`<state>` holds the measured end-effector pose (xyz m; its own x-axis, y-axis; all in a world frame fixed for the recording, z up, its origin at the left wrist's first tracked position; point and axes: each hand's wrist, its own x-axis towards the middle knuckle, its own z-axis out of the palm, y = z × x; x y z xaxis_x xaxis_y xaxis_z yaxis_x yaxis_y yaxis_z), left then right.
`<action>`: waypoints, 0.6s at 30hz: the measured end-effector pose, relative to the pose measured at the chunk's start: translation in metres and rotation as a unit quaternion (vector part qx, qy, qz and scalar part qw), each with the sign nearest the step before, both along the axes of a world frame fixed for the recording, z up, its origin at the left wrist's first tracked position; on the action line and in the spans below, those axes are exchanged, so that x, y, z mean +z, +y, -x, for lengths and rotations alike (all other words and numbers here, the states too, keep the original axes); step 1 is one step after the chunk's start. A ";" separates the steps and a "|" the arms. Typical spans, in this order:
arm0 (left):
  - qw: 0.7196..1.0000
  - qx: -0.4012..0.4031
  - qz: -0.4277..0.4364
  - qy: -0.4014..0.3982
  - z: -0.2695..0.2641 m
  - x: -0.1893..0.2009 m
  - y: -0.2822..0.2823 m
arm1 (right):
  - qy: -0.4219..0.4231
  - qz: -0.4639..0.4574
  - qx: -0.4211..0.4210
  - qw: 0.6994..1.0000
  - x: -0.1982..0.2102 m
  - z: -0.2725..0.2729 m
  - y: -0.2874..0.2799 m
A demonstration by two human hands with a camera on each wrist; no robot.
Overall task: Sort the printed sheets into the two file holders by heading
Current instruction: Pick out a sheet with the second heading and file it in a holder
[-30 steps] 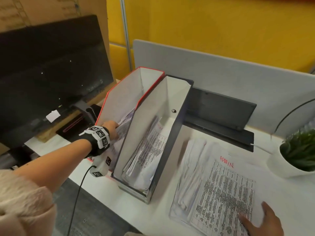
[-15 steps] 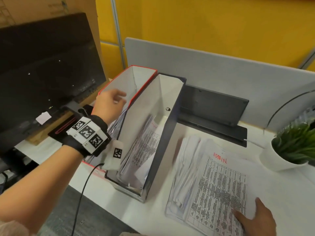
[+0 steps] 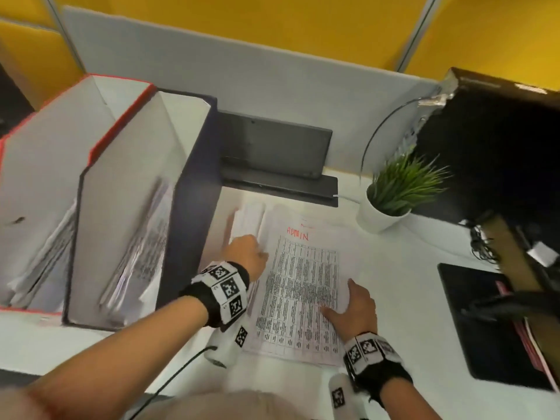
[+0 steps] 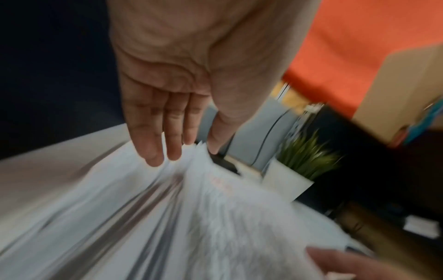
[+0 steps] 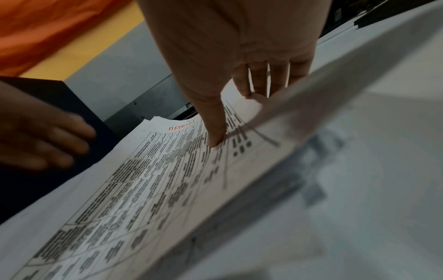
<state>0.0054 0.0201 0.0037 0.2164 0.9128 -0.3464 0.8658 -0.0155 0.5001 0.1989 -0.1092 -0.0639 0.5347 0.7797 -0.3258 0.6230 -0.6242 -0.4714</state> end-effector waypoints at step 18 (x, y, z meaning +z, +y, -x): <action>0.975 -0.033 -0.157 -0.152 0.003 -0.036 -0.007 | 0.119 -0.036 0.008 0.992 0.001 -0.006 0.010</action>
